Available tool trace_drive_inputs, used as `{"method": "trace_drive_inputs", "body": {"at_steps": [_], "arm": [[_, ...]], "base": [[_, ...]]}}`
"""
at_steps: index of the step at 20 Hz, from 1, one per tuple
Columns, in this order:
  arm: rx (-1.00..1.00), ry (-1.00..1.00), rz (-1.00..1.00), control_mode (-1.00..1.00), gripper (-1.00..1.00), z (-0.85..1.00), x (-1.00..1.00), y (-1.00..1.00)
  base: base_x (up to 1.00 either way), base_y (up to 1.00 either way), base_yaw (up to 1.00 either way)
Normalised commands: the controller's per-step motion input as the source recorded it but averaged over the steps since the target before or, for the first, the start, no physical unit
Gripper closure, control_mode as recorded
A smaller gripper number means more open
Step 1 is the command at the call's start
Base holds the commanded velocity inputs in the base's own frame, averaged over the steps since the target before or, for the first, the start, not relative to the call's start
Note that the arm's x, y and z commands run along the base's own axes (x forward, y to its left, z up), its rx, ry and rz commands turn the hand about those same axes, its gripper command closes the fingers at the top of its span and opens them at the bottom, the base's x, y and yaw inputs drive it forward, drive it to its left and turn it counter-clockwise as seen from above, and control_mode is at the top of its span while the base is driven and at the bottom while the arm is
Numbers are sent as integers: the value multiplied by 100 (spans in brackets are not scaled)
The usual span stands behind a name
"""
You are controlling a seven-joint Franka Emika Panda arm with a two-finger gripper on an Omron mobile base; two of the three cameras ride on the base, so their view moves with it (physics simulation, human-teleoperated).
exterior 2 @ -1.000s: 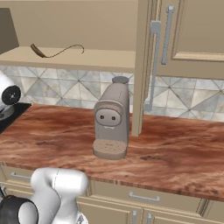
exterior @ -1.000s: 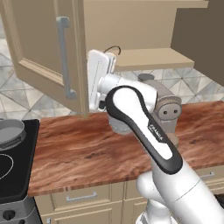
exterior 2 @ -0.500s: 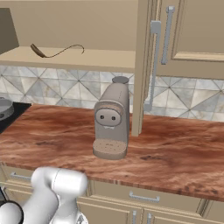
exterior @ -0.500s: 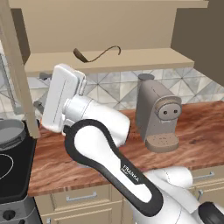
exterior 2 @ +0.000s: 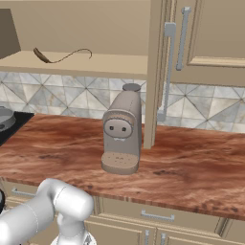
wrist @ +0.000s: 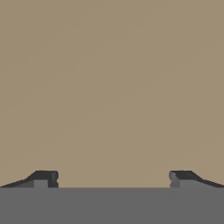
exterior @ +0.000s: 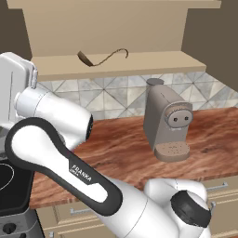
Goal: Open the cabinet and move the ladle to the pot. Then close the cabinet.
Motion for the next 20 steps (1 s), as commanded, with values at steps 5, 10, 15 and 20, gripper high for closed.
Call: {"method": "trace_drive_inputs", "body": {"at_steps": [5,10,15,20], "arm": [[0,6,0,-100,-100,0,9,9],[0,1,0,-100,-100,9,-3,-45],[0,-2,0,-100,-100,12,-10,-91],[0,-6,0,-100,-100,10,-13,-100]], "base": [[0,0,0],[0,0,0],[0,0,0],[0,0,0]]}}
